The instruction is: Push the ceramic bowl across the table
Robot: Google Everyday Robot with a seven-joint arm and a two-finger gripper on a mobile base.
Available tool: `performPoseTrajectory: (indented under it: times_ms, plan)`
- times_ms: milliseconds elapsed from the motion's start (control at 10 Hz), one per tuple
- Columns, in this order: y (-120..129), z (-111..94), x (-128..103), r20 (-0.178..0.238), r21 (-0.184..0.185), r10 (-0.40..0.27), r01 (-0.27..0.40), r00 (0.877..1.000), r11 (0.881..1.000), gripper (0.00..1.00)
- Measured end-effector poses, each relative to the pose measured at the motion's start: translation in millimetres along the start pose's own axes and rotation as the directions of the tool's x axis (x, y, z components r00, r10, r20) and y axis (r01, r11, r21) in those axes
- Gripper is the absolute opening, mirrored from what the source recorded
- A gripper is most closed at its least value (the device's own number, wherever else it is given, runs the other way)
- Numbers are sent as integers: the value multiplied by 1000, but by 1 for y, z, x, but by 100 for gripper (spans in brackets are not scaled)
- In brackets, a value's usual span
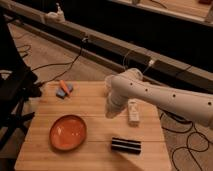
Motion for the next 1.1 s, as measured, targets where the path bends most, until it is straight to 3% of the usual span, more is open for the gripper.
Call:
performPoseTrajectory:
  times_ms: [500, 800, 1100]
  plan:
    - [0, 3, -3, 12, 0, 3, -3, 1000, 1000, 0]
    - [18, 31, -7, 2, 3, -34, 34, 999, 999, 0]
    - [41, 68, 1, -49, -7, -90, 89, 995, 996, 0]
